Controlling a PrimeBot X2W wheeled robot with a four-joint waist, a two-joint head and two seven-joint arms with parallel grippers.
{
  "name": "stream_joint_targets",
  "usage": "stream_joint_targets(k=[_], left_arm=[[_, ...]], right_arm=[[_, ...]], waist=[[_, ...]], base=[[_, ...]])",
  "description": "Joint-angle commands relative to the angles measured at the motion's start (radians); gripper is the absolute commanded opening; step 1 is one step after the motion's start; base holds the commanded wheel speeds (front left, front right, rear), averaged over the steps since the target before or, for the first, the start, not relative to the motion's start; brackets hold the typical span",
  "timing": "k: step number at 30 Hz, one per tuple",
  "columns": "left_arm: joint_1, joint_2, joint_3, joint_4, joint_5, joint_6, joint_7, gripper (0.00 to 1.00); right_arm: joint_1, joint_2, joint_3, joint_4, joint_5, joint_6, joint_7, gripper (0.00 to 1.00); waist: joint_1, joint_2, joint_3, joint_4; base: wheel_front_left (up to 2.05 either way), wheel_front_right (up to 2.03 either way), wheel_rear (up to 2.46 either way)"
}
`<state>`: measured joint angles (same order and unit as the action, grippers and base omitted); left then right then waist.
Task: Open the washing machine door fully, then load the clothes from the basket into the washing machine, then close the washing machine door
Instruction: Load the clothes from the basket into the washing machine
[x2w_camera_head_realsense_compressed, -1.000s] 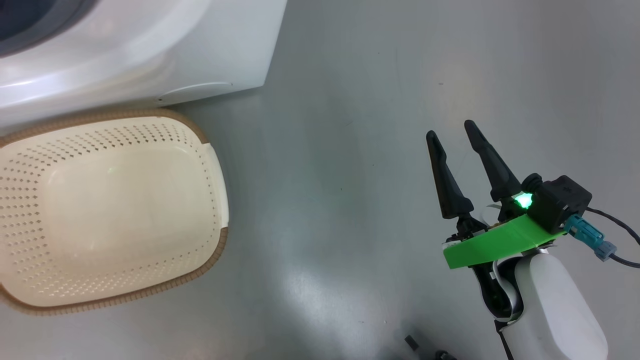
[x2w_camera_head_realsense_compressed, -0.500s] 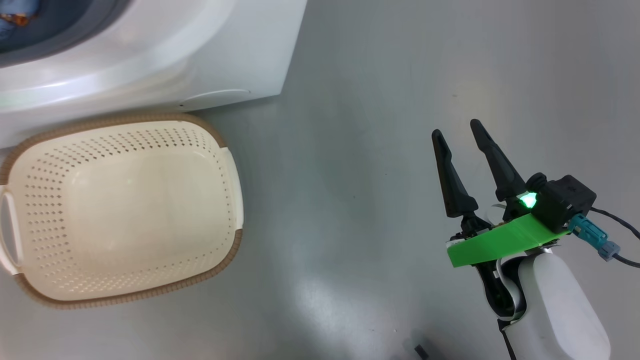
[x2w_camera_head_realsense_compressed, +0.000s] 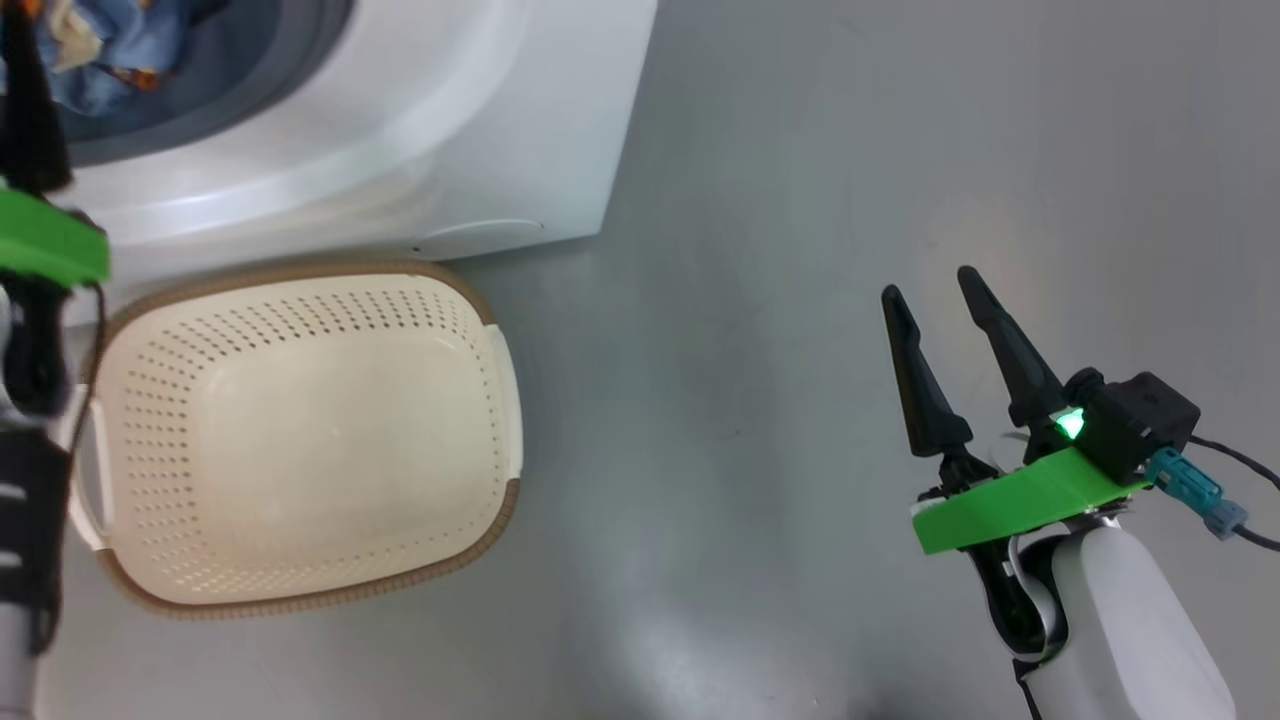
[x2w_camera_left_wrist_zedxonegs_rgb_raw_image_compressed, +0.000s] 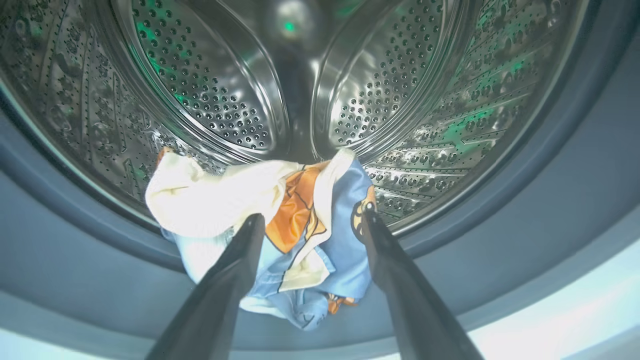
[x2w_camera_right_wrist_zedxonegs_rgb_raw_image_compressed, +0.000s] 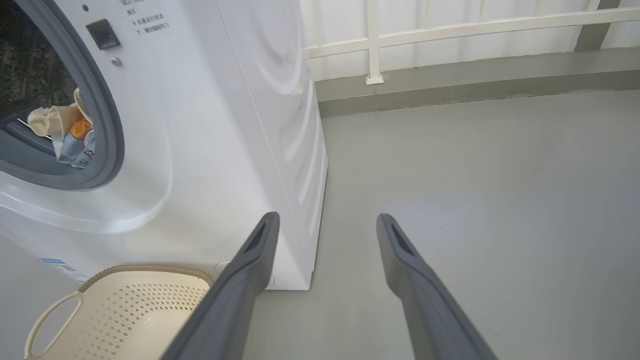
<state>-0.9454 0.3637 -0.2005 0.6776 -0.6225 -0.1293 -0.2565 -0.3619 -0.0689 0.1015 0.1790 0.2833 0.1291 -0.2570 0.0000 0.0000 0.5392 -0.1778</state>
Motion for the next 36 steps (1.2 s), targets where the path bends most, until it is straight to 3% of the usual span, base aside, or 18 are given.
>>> stream_joint_targets(k=[1,15,36], left_arm=[[0.035,0.037,0.042,-0.039,0.021,-0.001,-0.005,1.00],[0.322,-0.077,0.191,-0.193,0.148,-0.001,-0.005,1.00],[0.666,-0.157,0.250,-0.337,0.225,-0.001,-0.005,1.00]], right_arm=[[0.038,-0.007,0.014,-0.017,-0.014,0.002,-0.005,1.00],[0.094,-0.067,-0.002,-0.002,-0.014,0.002,-0.005,1.00],[0.213,-0.107,-0.039,0.003,0.003,0.002,-0.005,1.00]], waist=[[0.0000,0.0000,-0.030,0.020],[0.0000,0.0000,-0.153,0.087],[0.0000,0.0000,-0.312,0.154]], base=[[0.00,0.00,0.00],[0.00,0.00,0.00],[0.00,0.00,0.00]])
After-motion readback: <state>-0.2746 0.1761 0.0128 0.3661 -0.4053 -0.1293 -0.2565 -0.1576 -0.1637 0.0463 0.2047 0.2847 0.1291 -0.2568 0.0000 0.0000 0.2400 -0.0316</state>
